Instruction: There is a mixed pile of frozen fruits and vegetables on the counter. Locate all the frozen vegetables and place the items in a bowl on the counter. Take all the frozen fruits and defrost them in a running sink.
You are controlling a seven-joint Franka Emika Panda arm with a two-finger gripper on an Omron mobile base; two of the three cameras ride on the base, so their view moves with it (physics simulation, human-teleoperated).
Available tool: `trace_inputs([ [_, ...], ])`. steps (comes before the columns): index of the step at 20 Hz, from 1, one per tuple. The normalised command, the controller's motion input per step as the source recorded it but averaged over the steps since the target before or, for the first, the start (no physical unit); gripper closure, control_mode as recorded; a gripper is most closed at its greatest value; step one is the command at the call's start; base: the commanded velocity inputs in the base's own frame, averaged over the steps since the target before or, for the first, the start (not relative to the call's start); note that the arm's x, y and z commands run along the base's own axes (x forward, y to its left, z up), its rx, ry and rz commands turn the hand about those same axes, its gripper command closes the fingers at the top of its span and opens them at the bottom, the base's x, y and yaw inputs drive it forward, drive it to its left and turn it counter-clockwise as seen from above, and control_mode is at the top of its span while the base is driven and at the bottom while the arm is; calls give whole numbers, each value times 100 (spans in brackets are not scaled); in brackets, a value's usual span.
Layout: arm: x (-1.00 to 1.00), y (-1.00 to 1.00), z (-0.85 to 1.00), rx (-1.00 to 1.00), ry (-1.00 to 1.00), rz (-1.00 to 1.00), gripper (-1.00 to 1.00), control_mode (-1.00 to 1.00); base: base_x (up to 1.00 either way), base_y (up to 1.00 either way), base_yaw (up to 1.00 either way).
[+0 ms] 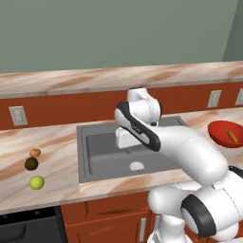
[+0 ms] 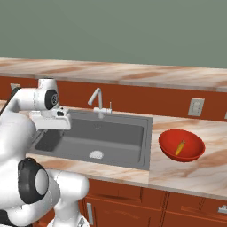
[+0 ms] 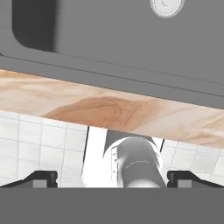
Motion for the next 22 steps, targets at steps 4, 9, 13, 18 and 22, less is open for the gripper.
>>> trace_inputs([
  [4, 12, 92, -14, 0, 28, 12, -100, -100, 0, 0, 0],
  [9, 18, 97, -1, 0, 31, 8, -100, -100, 0, 0, 0],
  [13, 19, 96, 0, 0, 30, 8, -100, -100, 0, 0, 0],
  [18, 5, 92, -11, -6, 13, 2, -100, -100, 0, 0, 0],
  [22, 2, 88, -12, -8, 8, 0, -100, -100, 0, 0, 0],
])
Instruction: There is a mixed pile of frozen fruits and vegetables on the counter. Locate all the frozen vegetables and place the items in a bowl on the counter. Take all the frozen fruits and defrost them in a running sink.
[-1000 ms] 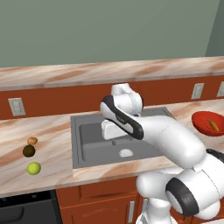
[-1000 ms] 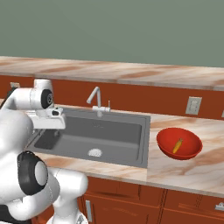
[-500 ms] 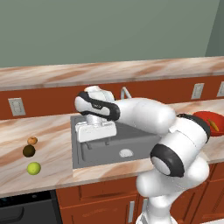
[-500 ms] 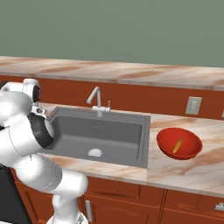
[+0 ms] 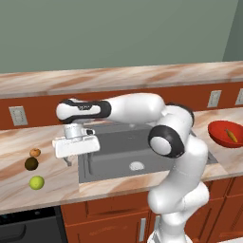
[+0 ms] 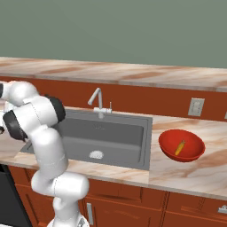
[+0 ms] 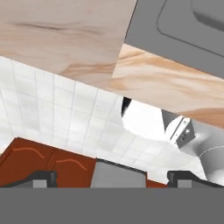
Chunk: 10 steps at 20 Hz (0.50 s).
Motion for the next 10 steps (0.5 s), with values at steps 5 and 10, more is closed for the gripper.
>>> trace_inputs([
  [5, 15, 82, -8, -8, 12, -1, -100, -100, 0, 0, 0],
  [10, 30, 76, -6, -8, 6, -1, -100, -100, 0, 0, 0],
])
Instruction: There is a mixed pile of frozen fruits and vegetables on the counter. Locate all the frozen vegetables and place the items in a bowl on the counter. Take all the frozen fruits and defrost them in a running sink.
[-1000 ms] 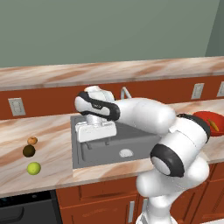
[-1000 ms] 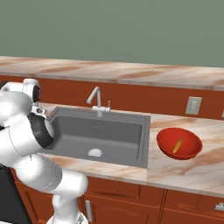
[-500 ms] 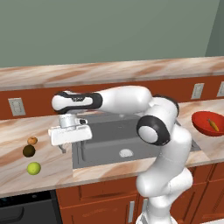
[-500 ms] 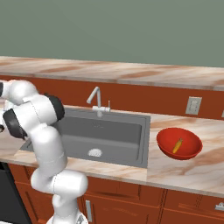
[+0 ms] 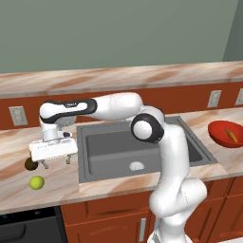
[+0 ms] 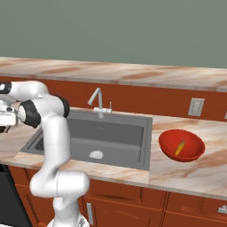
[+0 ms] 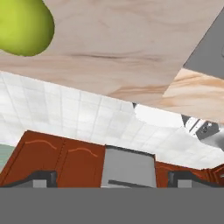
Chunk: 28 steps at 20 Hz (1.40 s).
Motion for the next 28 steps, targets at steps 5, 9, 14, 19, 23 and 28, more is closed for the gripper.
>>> trace_inputs([
  [5, 41, 58, -2, -7, -16, -10, -100, -100, 0, 0, 0],
  [9, 28, 41, -2, -3, -40, -13, -100, -100, 0, 0, 0],
  [14, 24, 20, -2, 0, -34, -11, -100, -100, 0, 0, 0],
  [19, 36, 0, -6, 2, -11, 1, -100, -100, 0, 0, 0],
  [23, 8, -19, -31, 22, -39, -2, -100, -100, 0, 0, 0],
  [28, 4, -7, -30, 25, -23, -5, -100, -100, 0, 0, 0],
])
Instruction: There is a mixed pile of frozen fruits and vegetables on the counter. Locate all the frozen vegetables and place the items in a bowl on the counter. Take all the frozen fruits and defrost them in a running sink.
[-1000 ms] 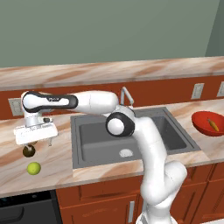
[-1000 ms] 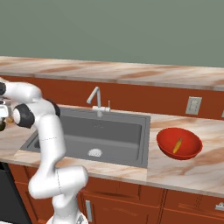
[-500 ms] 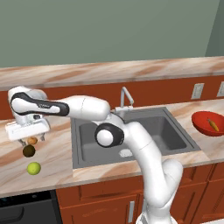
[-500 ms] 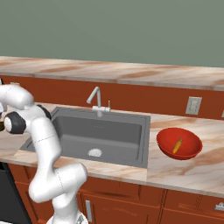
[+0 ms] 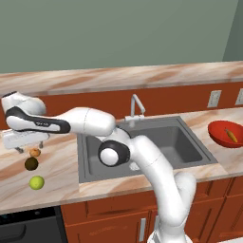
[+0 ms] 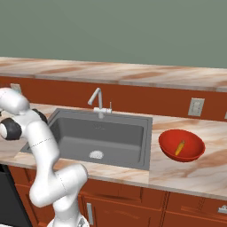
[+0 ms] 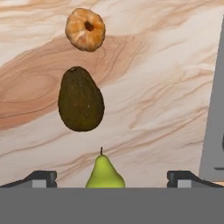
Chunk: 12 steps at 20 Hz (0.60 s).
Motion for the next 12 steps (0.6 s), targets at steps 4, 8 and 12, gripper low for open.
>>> trace_inputs([
  [4, 8, -3, -49, 33, 7, -2, -100, -100, 0, 0, 0],
  [8, 13, -32, -67, 32, 4, -12, -100, -100, 0, 0, 0],
  [12, 3, -12, -16, 10, -10, -4, -100, -100, 0, 0, 0],
])
